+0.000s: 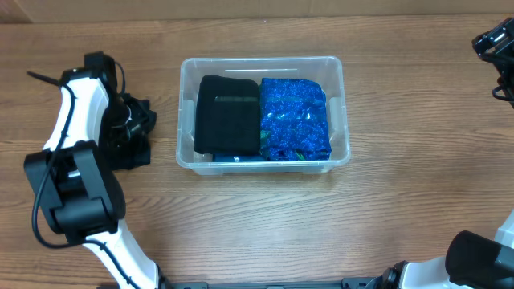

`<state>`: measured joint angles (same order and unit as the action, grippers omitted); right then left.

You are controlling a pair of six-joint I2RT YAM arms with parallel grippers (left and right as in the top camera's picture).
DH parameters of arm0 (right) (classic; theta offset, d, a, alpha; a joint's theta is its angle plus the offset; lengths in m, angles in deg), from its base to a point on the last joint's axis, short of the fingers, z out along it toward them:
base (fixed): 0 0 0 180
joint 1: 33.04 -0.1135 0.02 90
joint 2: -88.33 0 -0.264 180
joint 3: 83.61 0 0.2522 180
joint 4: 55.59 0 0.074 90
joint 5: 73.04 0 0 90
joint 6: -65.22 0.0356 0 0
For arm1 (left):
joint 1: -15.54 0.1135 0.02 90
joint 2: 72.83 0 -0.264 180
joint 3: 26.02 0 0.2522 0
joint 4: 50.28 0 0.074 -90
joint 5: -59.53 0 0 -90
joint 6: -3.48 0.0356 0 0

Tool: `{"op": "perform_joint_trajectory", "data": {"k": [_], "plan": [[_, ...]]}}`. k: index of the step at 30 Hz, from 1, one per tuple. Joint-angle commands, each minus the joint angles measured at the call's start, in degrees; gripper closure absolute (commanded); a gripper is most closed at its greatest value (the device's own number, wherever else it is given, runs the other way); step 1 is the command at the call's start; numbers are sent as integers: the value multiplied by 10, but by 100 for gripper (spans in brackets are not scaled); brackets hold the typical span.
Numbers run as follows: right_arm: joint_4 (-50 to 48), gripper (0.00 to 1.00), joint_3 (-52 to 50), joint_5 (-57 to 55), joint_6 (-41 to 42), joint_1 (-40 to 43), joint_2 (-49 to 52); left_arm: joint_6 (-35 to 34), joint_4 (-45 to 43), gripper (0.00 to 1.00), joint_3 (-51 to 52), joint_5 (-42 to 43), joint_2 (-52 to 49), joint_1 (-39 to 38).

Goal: Pack container
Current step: 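Grasp the black cloth piece with the left gripper and lift it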

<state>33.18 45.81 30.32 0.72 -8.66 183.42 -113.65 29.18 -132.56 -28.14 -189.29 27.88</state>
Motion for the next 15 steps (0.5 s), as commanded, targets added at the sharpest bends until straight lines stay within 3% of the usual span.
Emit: {"op": "perform_joint_trajectory", "data": {"k": [1, 7, 12, 15], "plan": [[-3, 0, 2, 4, 3, 1, -7, 12, 37, 25, -28, -33, 100, -3], [-3, 0, 2, 4, 3, 1, -7, -82, 168, 26, -3, -168, 209, -3], [-3, 0, 2, 4, 3, 1, -7, -167, 135, 18, 118, -173, 262, 5], [-3, 0, 2, 4, 3, 1, -7, -183, 70, 10, 213, -164, 284, 20]]}}
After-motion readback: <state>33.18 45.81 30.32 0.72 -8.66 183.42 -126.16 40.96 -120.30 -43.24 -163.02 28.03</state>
